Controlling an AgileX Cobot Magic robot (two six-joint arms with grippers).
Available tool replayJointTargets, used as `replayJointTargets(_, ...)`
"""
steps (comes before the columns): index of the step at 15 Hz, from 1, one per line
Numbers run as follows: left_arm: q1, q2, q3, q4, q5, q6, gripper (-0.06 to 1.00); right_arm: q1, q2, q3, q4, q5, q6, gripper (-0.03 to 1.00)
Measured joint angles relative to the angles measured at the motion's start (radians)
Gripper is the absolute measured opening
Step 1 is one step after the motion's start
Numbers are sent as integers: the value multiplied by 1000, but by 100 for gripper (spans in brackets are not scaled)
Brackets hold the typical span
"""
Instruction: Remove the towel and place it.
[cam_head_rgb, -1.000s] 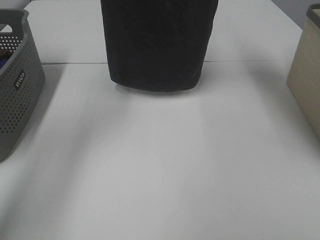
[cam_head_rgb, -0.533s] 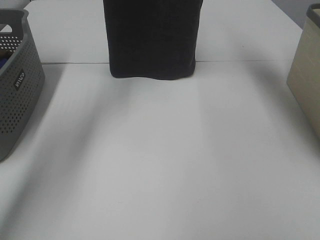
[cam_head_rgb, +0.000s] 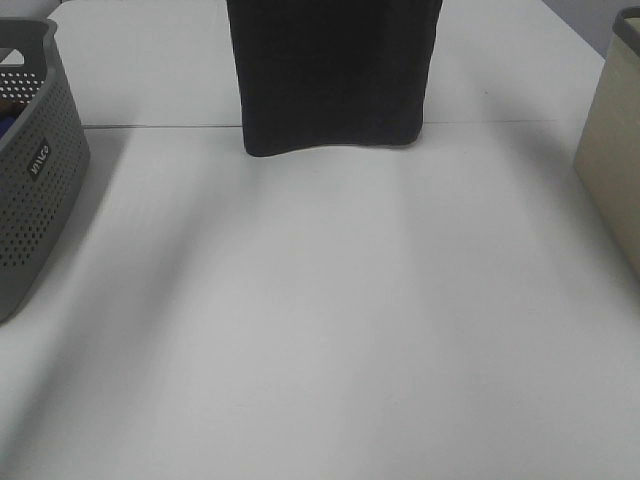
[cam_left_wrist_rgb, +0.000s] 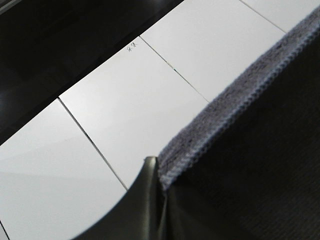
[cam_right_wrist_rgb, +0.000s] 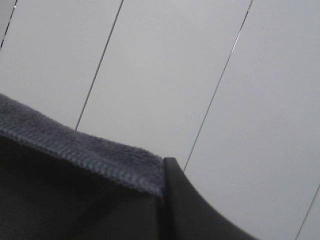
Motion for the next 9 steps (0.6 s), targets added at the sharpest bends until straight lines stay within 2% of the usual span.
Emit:
replayJointTargets(7,1,0,0,1,70,0,0,-2,14,0,45,12,0,1)
replayJointTargets(9,1,0,0,1,124,-3,0,-2,14,0,81,118,0,1)
